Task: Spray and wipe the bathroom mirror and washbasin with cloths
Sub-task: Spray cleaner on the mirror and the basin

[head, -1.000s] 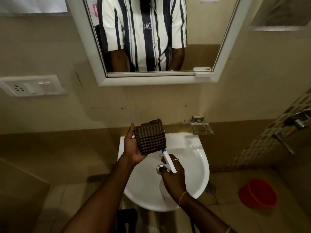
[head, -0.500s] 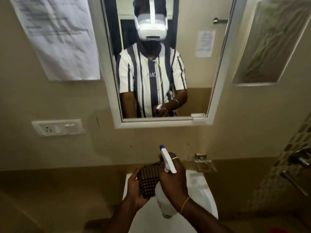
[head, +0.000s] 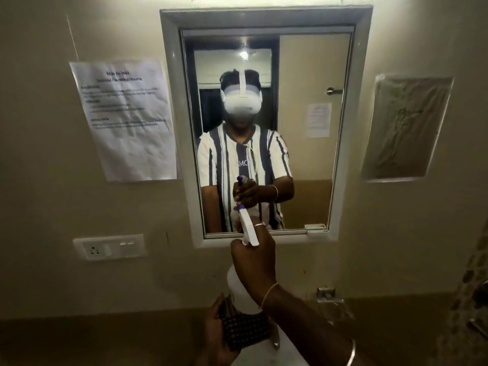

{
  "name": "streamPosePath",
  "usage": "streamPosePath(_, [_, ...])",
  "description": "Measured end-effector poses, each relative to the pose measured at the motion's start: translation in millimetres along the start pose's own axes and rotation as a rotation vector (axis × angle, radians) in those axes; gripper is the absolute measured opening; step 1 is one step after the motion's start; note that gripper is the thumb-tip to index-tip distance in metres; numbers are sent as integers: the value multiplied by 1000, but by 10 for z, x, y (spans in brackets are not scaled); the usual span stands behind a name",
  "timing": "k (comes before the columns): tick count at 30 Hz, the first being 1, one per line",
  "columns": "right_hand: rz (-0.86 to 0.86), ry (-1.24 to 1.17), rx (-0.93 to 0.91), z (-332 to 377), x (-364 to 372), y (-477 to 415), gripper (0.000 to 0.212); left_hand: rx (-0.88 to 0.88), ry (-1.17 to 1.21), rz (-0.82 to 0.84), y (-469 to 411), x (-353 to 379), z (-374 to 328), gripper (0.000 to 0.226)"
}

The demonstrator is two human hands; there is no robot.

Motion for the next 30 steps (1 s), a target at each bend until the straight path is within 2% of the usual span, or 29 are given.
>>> streamPosePath(4, [-31, -37, -107, 446, 55, -201, 18, -6, 18, 26, 29, 103, -99, 70])
streamPosePath(7, [-7, -67, -161, 743, 72, -295, 28, -16, -7, 66, 97, 204, -148, 74])
streamPosePath(10, [-26, -61, -164, 876, 79, -392, 40, -2, -51, 105, 234, 357, -227, 68])
streamPosePath(15, [-33, -75, -159, 1002, 62, -481, 41, 148, -208, 166, 419, 622, -519, 35])
streamPosePath(18, [-35, -100, -153, 1060, 53, -523, 40, 194, -309, 199, 572, 815, -702, 38])
streamPosePath(26, [-3, -113, -159, 1334, 101, -726, 36, 438, -352, 249, 864, 1293, -1495, 37])
streamPosePath(30, [20, -170, -108, 1401, 137, -784, 44, 515, -318, 241, 975, 1428, -1759, 34])
Point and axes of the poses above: each hand's wrist, its own y-axis away from the middle knuckle, its own x-axis out of the palm, z = x × y, the point moved 10 cm from there along -y, towards the middle knuckle, and after that the axes turned 3 degrees about x, right-handed, at the moved point
